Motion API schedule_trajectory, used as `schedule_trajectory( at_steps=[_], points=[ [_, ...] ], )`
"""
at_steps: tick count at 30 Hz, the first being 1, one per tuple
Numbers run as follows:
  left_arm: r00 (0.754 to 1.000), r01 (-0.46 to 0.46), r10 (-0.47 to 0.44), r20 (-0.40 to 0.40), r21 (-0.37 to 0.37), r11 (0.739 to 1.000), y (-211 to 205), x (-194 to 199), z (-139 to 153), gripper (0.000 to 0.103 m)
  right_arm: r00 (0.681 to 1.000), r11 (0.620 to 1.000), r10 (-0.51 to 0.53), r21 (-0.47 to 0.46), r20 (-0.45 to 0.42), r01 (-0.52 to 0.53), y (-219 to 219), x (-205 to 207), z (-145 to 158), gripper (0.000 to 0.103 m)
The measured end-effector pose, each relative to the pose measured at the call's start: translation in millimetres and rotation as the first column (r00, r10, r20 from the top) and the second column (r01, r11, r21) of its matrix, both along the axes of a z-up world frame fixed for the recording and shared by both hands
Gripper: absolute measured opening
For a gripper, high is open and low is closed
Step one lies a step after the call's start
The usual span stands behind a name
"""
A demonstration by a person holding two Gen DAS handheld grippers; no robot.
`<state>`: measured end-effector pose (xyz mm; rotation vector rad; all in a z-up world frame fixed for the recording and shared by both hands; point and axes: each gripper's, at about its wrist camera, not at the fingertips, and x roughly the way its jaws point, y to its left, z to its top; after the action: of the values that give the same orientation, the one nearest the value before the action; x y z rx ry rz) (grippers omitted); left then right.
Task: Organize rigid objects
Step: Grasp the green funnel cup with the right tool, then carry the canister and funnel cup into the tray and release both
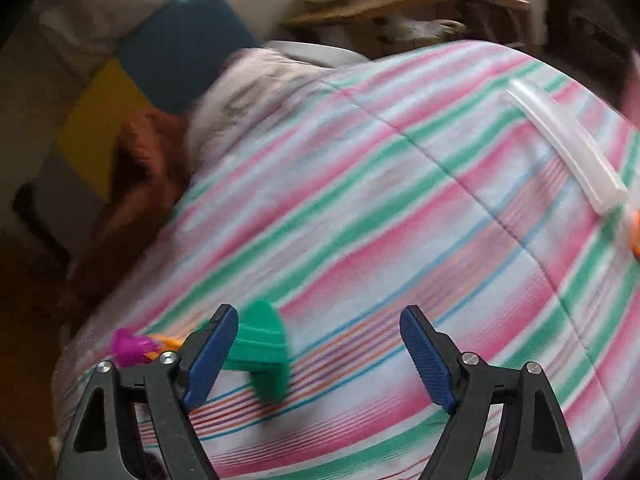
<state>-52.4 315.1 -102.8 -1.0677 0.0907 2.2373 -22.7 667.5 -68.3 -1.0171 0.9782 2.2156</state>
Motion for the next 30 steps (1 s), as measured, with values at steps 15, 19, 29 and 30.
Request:
schedule_trajectory(
  at_steps=[15, 19, 29, 30],
  points=[
    [1.000, 0.000, 0.000, 0.002, 0.002, 1.000, 0, 0, -1, 0.042, 0.966, 0.955, 0.222, 0.173, 0.131, -0.243, -46, -30, -14, 0.056],
    [1.000, 0.000, 0.000, 0.005, 0.009, 1.000, -1, -1, -1, 0.042, 0.967, 0.962, 0.226, 0.133, 0.115, -0.240, -45, -30, -19, 0.036],
    [0.999, 0.000, -0.002, 0.042, 0.055, 0.998, -7, -5, -1, 0.042, 0.965, 0.961, 0.260, 0.094, 0.027, -0.262, -58, -20, 6, 0.035],
    [0.999, -0.002, -0.002, 0.052, 0.063, 0.998, -8, -6, -1, 0.042, 0.961, 0.956, 0.274, 0.100, 0.028, -0.276, -64, -21, 8, 0.035]
  ],
)
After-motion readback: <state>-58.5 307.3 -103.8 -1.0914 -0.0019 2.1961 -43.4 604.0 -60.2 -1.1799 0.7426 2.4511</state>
